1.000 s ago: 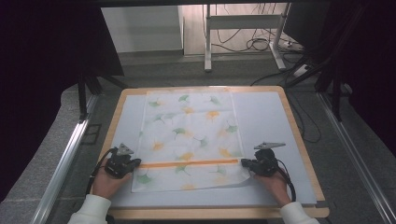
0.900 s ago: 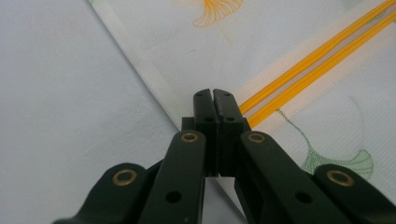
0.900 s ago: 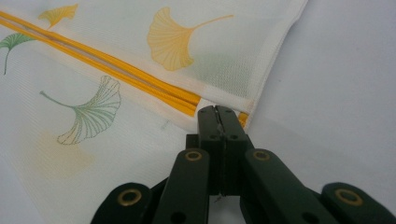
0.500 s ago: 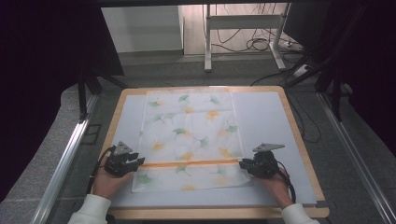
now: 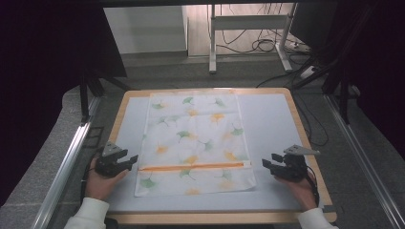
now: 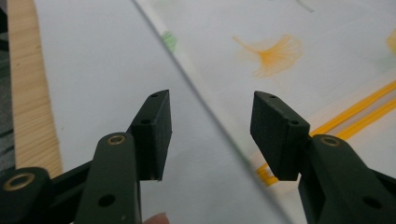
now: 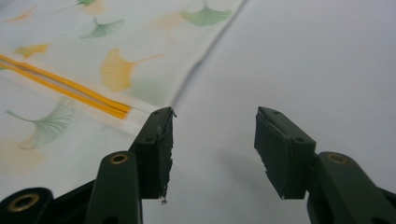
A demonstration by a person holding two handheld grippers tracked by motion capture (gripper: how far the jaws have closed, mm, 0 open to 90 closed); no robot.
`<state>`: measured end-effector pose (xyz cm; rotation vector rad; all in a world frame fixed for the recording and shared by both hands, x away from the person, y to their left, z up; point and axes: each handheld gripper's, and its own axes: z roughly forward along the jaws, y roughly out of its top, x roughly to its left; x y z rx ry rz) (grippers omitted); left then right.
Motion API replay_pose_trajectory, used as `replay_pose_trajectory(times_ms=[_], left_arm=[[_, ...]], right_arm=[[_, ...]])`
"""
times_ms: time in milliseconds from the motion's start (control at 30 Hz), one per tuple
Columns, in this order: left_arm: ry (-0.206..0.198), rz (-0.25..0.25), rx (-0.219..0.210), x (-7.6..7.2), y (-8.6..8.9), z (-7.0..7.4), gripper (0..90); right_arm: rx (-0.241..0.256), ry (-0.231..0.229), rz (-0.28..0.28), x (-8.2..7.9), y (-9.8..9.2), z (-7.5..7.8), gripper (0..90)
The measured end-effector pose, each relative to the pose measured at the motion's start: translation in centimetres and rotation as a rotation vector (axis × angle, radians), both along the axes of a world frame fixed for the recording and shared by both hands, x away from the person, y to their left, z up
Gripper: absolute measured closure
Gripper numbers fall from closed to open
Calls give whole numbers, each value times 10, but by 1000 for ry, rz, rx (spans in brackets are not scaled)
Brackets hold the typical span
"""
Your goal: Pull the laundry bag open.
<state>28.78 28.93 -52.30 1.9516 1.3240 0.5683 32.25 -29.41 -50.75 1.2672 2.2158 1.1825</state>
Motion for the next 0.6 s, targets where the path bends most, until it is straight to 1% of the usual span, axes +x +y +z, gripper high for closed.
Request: replay_pose_trajectory(times_ms=[67, 133, 200, 267, 333, 400, 467, 533, 600], left_arm=[[6, 8, -9, 0, 4, -1, 469], [9, 15, -20, 0, 7, -2, 454], [15, 17, -40, 1, 10, -1, 454], [12, 18, -49, 1, 10, 0, 454], [10, 14, -46, 2, 9, 0, 453], [18, 9, -50, 3, 8, 0, 453], [9, 14, -56, 4, 6, 1, 451], [2, 15, -64, 4, 6, 2, 444], [6, 21, -54, 5, 7, 1, 432]], right_arm=[[-4, 4, -17, 1, -9, -2, 456], [-8, 9, -29, 2, -14, -4, 449], [-3, 10, -39, 2, -17, -4, 441], [-1, 8, -46, 1, -17, -4, 436], [-2, 7, -42, -1, -15, -4, 432], [-17, 4, -32, -2, -13, -4, 427], [-17, 7, -28, -3, -13, -3, 426], [-13, 0, -31, -4, -13, -3, 416], [-7, -1, -33, -4, -14, -2, 398]])
